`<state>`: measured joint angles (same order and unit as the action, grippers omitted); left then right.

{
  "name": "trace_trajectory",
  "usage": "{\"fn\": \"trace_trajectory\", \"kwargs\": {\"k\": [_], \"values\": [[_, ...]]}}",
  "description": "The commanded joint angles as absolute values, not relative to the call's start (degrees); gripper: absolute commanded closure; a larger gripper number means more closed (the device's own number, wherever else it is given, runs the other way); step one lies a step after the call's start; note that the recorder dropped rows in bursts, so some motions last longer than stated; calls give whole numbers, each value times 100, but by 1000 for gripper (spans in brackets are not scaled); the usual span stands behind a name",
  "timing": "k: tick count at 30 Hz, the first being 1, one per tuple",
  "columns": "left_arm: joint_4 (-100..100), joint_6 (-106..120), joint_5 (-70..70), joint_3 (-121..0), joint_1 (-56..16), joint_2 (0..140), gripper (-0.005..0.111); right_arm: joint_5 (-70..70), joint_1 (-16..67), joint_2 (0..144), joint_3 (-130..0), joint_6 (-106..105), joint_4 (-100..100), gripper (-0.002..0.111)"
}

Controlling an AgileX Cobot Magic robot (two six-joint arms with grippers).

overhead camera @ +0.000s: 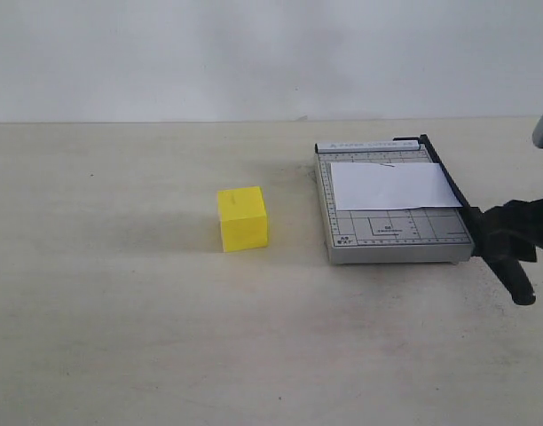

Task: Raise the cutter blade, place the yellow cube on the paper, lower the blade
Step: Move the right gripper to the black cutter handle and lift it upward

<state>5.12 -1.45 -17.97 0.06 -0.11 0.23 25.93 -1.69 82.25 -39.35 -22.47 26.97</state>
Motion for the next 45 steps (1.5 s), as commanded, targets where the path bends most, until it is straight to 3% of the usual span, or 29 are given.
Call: {"fn": "trace_trajectory", "kwargs": {"k": [1, 3, 12, 17, 26, 45], "values": [[488, -163, -1757, 0, -56, 0, 102, 2235, -147, 8555, -3961, -2357, 2664, 41], [488, -163, -1757, 0, -56, 0, 102, 2207, -147, 8674, -3961, -2402, 2664, 43], [488, -163, -1757, 0, -56, 0, 102, 2358, -147, 8932, -3961, -2560, 2631, 74], [488, -163, -1757, 0, -56, 0, 102, 2467, -147, 8932, -3961, -2685, 2617, 107], [488, -163, -1757, 0, -56, 0, 102, 2353, -147, 8690, -3961, -2686, 2639, 108], [488, -163, -1757, 0, -56, 0, 102, 1529, -147, 6773, -3961, -2695, 2816, 108]]}}
